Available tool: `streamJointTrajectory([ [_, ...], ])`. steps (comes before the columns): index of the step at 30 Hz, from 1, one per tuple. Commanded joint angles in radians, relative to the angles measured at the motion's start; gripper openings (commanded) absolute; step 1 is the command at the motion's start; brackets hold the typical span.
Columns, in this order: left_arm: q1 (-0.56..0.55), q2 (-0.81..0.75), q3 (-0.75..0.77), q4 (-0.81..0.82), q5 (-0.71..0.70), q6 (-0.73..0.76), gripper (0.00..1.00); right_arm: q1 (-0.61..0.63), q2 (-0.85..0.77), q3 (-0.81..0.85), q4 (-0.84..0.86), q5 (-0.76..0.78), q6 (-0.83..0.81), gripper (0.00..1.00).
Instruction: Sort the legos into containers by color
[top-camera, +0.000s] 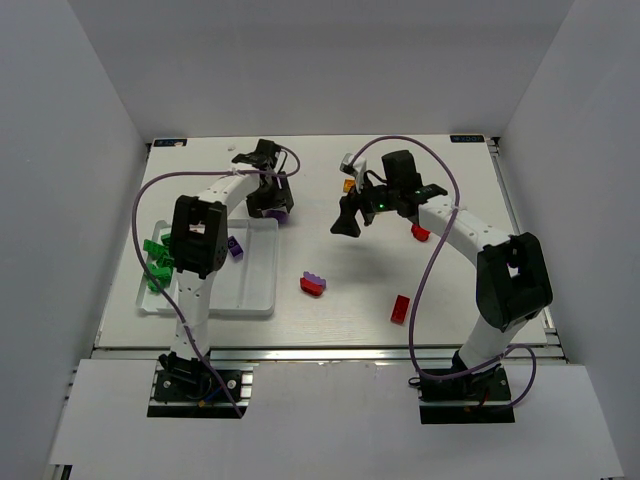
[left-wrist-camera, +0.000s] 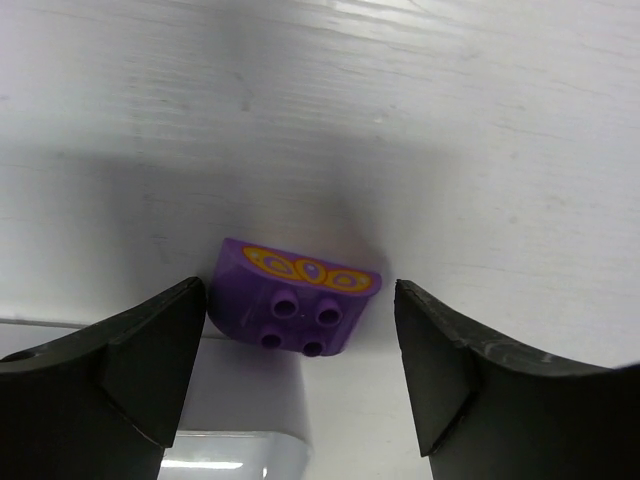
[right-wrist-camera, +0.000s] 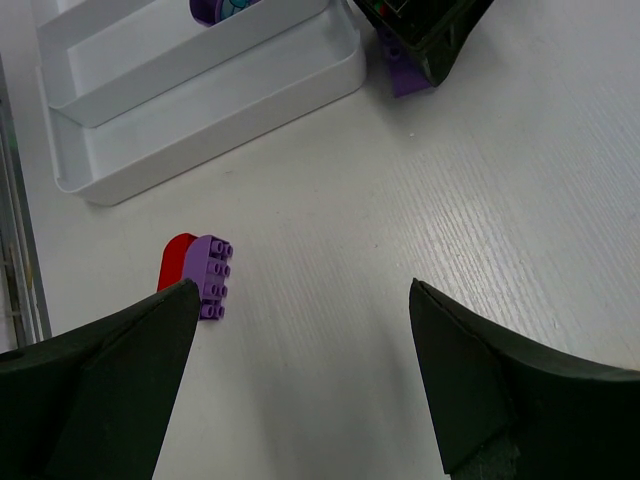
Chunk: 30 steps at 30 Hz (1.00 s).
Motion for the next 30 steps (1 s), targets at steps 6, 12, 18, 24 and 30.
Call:
streamJointTrajectory([
  [6, -0.056, 0.012, 0.039, -0.02, 0.125, 0.016, 0.83, -0.01, -0.051, -0.006, 0.04, -0.017, 0.02, 0.89],
  [12, -0.068, 0.025, 0.046, -0.033, 0.104, 0.018, 0.82, -0.013, -0.051, -0.01, 0.042, -0.022, 0.021, 0.89],
  [18, -0.085, 0.088, 0.138, -0.092, 0.032, 0.05, 0.83, -0.017, -0.054, -0.016, 0.043, -0.025, 0.021, 0.89],
  [24, -0.108, 0.081, 0.166, -0.096, -0.083, 0.154, 0.85, -0.023, -0.06, -0.02, 0.042, -0.025, 0.021, 0.9],
  [30, -0.134, 0.007, 0.051, 0.004, -0.047, 0.304, 0.84, -0.031, -0.057, -0.017, 0.042, -0.032, 0.026, 0.89],
])
